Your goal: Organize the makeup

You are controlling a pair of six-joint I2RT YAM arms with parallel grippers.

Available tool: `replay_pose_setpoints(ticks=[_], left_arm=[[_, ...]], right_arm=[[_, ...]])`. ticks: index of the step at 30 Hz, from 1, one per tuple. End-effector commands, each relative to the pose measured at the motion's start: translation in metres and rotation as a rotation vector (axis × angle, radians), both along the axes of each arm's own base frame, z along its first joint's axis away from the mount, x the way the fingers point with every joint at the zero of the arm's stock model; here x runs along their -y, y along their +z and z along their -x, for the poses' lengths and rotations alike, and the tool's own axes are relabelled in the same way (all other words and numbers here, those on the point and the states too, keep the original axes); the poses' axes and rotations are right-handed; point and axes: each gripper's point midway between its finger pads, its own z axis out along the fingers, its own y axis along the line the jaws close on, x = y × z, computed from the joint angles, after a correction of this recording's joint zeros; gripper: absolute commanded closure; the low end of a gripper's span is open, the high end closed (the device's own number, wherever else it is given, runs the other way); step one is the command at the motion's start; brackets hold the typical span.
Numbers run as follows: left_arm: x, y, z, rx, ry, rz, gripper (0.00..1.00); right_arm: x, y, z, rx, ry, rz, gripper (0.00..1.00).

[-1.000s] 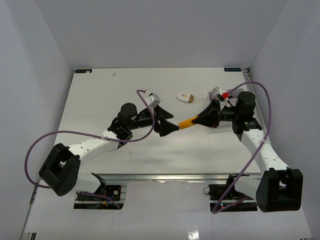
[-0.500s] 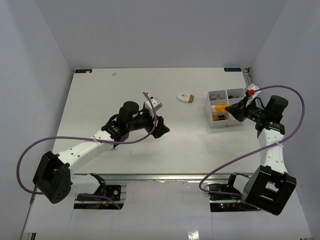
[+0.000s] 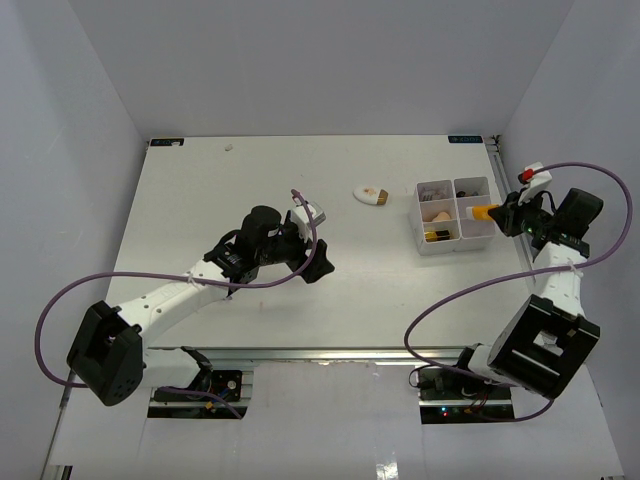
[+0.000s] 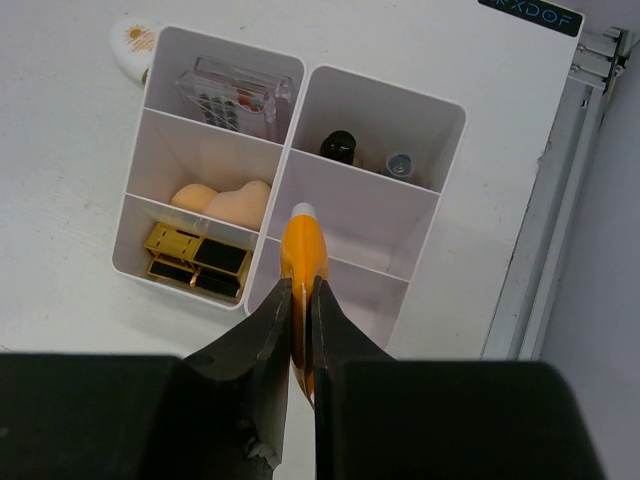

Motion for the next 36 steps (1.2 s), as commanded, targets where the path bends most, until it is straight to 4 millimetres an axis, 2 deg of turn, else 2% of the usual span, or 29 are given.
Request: replay_pose_setpoints(ticks=[1, 10, 23, 36], left_arm=[[-0.001, 0.025, -0.002, 0.059, 0.001, 0.034, 0.06], [-0.001, 0.027, -0.001, 0.061, -0.003, 0.038, 0.06], [0.0, 0.024, -0.001, 0.055, -0.004, 0.034, 0.05], [0.0, 0.022, -0.002, 0.053, -0.003, 0.03, 0.05]], right_arm=[[0.016, 0.024, -0.02, 0.074, -0.015, 0.066, 0.92], [0.024, 0.032, -0.034, 0.102, -0.034, 0.062, 0.92], [0.029, 0.009, -0.044, 0.044, -0.03, 0.087, 0.92], [0.02, 0.01, -0.057, 0.035, -0.025, 0.1, 0.81]])
